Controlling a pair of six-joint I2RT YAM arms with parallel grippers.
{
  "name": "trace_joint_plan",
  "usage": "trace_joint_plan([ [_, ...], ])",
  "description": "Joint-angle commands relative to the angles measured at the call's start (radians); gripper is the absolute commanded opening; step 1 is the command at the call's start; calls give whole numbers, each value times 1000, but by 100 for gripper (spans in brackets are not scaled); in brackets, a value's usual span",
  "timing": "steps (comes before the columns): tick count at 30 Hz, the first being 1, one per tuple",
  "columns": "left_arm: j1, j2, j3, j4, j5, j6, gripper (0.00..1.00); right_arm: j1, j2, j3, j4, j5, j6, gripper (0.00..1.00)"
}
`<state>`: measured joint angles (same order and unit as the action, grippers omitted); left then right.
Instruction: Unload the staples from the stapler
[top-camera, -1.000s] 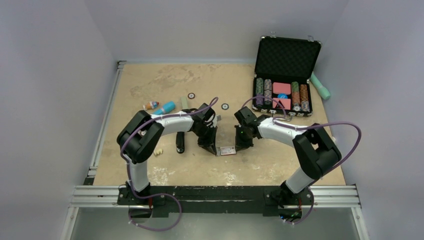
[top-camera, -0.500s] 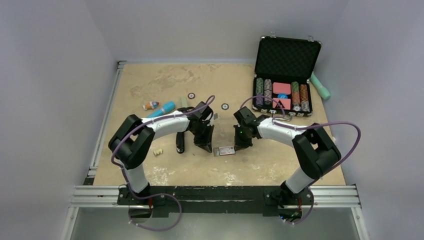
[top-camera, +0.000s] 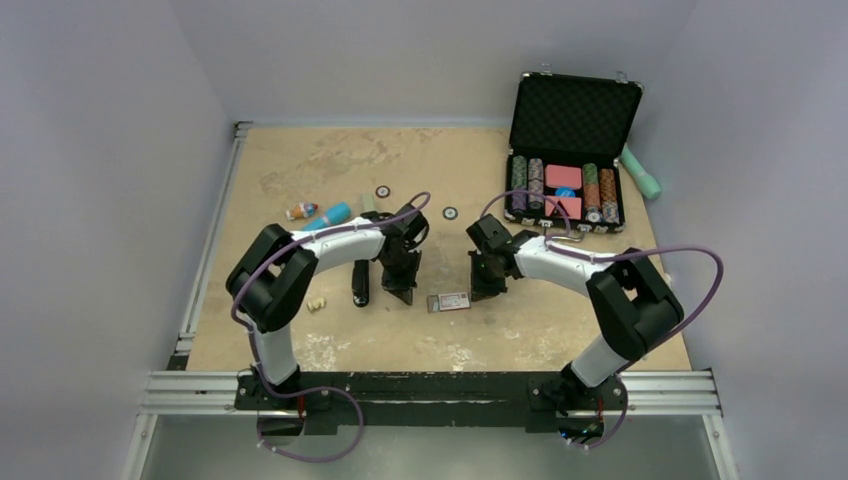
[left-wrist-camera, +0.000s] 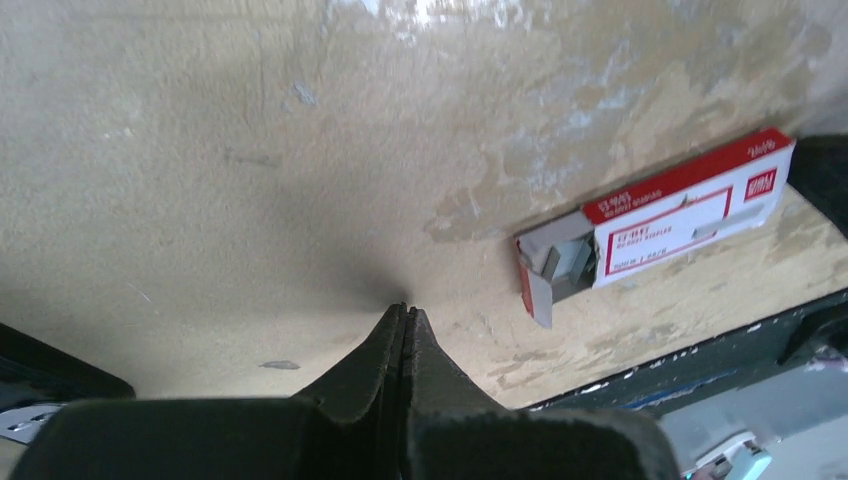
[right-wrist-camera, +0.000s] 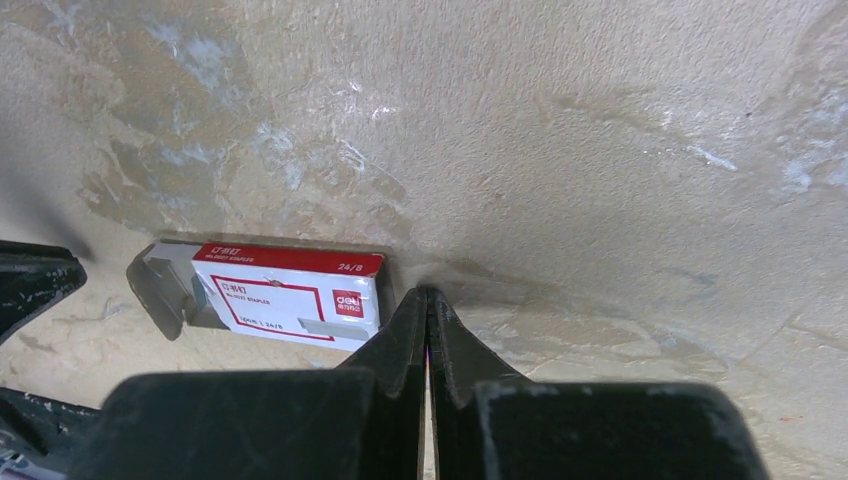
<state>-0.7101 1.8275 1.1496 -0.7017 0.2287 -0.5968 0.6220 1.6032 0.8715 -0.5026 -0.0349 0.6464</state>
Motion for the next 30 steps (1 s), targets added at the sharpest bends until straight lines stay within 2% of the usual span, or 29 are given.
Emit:
trace_joint_plan([
  [1,-16,50,81,-32,-52,-56,0,0,22,1,-49,103,-19,1],
  [9,-47,103,132,-3,-17,-111,0,8,64,51,-39,75,-43,0],
  [30,-57,124,136,35,4,-134,0,35,113,96,10,-14,-73,0],
])
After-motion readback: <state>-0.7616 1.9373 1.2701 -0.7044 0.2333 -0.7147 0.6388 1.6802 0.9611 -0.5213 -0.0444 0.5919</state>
